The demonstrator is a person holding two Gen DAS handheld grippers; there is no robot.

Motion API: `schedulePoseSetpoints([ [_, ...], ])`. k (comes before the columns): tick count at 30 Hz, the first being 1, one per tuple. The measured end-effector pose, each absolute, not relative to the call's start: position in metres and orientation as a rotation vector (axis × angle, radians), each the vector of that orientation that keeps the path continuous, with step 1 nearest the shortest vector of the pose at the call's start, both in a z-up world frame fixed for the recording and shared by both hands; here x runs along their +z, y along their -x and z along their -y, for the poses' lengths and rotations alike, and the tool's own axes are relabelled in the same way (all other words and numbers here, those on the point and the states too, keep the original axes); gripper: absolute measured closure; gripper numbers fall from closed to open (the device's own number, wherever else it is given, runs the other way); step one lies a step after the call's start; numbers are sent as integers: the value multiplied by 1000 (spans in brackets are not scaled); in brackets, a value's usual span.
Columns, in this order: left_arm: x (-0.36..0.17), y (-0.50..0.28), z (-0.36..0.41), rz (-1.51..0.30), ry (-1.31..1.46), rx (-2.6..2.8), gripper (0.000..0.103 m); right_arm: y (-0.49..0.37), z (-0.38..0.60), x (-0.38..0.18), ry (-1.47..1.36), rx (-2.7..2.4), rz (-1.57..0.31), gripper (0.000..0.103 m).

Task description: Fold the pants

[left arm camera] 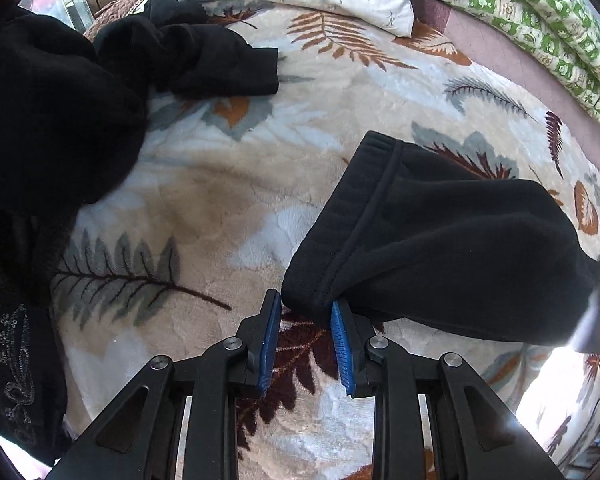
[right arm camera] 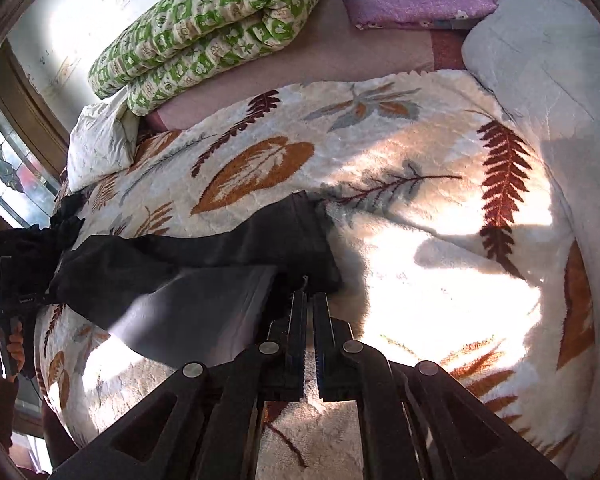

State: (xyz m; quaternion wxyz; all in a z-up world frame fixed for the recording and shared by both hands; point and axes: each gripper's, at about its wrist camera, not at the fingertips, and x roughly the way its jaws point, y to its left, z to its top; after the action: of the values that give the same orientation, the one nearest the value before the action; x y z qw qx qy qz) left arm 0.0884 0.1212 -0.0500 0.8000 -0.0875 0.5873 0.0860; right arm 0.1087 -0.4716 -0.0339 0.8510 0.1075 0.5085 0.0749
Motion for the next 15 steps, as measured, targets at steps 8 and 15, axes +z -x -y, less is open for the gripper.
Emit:
schedulePoseSetpoints([
  [8,-23,-67,-121,-1199,111,150,43,-107,481,-45,-381,149,-1114,90],
  [15,28,-71,-147,-1094,213,109,9,-115,467,-48,-465,140,-1108,64],
])
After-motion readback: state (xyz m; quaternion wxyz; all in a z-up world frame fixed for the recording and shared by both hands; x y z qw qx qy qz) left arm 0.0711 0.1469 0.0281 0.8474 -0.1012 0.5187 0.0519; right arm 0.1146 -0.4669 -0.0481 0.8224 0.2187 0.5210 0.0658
